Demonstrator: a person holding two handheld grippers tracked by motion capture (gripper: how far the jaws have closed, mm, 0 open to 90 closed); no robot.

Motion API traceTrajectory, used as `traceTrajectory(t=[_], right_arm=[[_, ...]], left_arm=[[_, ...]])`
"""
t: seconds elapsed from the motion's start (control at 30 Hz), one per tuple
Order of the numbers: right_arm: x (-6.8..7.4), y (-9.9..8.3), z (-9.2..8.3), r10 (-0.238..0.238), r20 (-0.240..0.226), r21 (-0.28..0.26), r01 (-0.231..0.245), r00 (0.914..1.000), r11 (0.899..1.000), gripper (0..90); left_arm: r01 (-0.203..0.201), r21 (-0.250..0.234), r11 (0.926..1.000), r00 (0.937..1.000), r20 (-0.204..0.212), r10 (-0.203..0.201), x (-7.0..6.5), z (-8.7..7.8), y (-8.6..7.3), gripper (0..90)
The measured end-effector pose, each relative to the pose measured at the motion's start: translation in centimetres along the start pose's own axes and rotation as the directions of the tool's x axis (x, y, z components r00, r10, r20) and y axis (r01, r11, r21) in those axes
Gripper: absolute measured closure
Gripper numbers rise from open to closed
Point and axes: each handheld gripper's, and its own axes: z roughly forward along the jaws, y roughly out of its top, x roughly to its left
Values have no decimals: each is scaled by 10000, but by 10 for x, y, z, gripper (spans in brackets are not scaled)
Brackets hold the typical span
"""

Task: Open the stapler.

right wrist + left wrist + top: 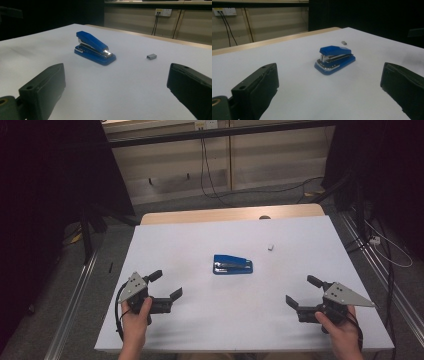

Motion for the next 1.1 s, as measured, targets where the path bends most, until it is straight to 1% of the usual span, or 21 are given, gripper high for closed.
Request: traceTrajectory(t=[0.03,0.07,0.13,0.2,0.23,0.27,0.3,0.33,0.4,0.43,0.5,0.57,0.63,0.67,0.8,0.97,1.1], right_arm=[[1,0,1,-60,-29,-4,60,10000,10000,15],[1,1,1,-143,-72,23,143,9999,9999,15],[2,1,1,-151,-81,31,151,9999,9999,15],[3,1,0,-290,-50,98,290,9996,9995,16],[3,1,0,-301,-59,91,302,9995,9995,17],[3,1,-1,-283,-64,87,283,9996,9996,17],[3,1,-1,-282,-53,100,283,9996,9995,17],[3,1,-1,-301,-19,109,301,9995,9995,17],[3,1,-2,-323,14,132,323,9995,9994,17],[3,1,-2,-323,14,132,323,9995,9994,17],[3,1,-3,-345,94,203,343,9994,9992,17],[3,1,-3,-463,148,264,459,9988,9986,16],[3,2,-2,-438,132,266,435,9990,9987,17],[2,4,0,-387,83,170,386,9992,9991,17],[3,6,5,-451,18,177,451,9990,9988,18],[2,8,10,-397,-67,149,398,9992,9991,18],[2,9,11,-402,-63,139,403,9992,9991,18]], left_arm=[[87,-29,10000,9999,85,-87,0,2,2,19],[87,-29,10000,9999,85,-87,0,2,2,19],[77,43,10000,9996,253,-78,-1,7,4,20],[-91,128,9999,9992,392,86,-2,15,7,22],[-91,128,9999,9992,392,86,-2,15,7,24],[-47,188,9998,9990,439,39,-2,21,8,26],[-47,188,9998,9990,439,39,-2,21,8,26],[3,118,9999,9989,460,-8,-3,26,10,26],[-2,74,10000,9982,600,-2,-3,31,12,26],[-2,74,10000,9982,600,-2,-3,31,12,26],[-52,-46,10000,9975,699,55,-3,36,15,26],[-128,46,9999,9976,686,124,-4,40,17,26],[-132,69,9999,9974,714,127,-4,42,17,26],[16,68,10000,9969,787,-22,-5,46,17,26],[-8,199,9998,9967,818,-8,-5,52,17,32],[75,277,9996,9976,693,-94,-2,58,22,41],[33,391,9992,9980,629,-58,-1,64,23,45]])
